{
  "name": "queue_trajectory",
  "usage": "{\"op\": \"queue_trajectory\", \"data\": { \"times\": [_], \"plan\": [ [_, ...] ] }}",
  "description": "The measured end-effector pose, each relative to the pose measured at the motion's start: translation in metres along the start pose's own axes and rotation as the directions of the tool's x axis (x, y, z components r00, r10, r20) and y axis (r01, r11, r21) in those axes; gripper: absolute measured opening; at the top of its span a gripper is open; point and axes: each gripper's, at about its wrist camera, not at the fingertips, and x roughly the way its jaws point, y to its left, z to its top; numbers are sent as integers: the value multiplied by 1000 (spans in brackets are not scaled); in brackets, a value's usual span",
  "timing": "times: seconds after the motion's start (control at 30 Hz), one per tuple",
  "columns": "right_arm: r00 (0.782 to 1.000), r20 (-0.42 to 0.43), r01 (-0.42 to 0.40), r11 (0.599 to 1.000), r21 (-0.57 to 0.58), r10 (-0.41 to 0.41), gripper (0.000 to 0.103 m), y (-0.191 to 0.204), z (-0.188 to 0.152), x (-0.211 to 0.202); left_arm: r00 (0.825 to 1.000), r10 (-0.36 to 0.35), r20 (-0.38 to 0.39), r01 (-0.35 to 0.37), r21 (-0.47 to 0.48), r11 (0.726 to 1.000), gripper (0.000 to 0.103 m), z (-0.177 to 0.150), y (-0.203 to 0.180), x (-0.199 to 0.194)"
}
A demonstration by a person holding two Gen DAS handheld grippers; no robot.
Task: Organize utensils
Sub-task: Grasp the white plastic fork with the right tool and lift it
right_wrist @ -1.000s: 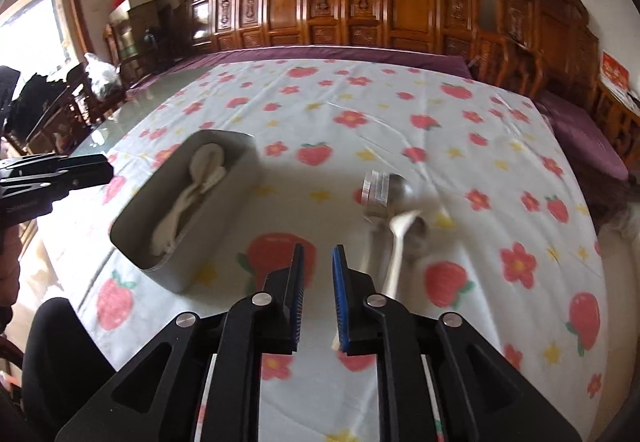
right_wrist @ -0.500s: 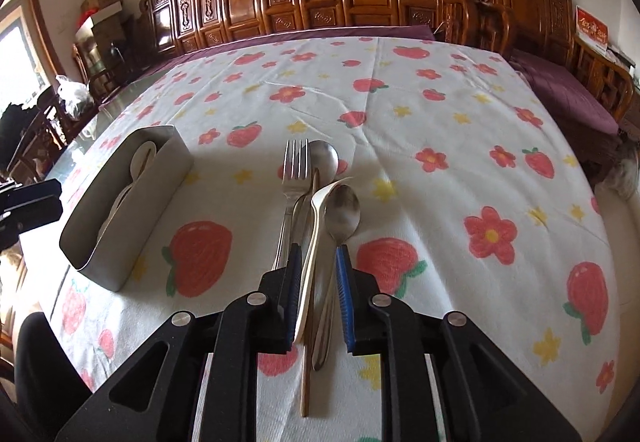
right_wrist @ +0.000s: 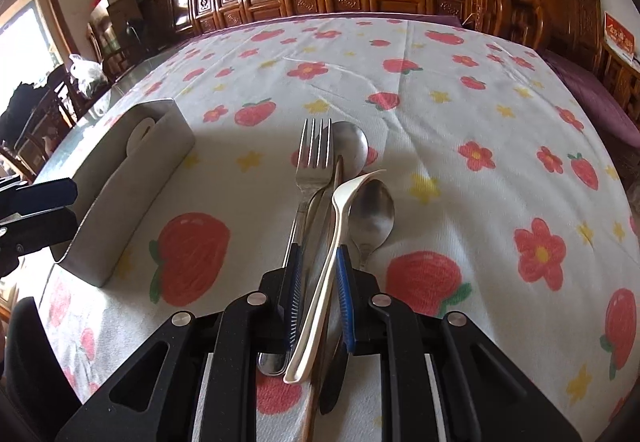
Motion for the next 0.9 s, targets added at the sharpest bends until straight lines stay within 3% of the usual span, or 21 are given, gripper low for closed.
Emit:
{"op": "queue_trajectory", "data": {
  "times": [0.53, 0.67, 0.9],
  "plan": [
    [999, -38, 16, 999, -41, -18, 11, -4, 8, 14, 1000, -4, -23, 5, 18, 1000, 40, -3, -12, 16],
    [999, -16, -33, 999, -33, 33, 4, -4, 9, 6, 999, 3, -33, -2, 17, 1000, 40, -2, -14, 20],
    [997, 50, -54, 998, 24, 53, 4, -22, 14, -14, 999, 3, -40, -3, 23, 1000, 40, 3, -22, 32]
  ]
}}
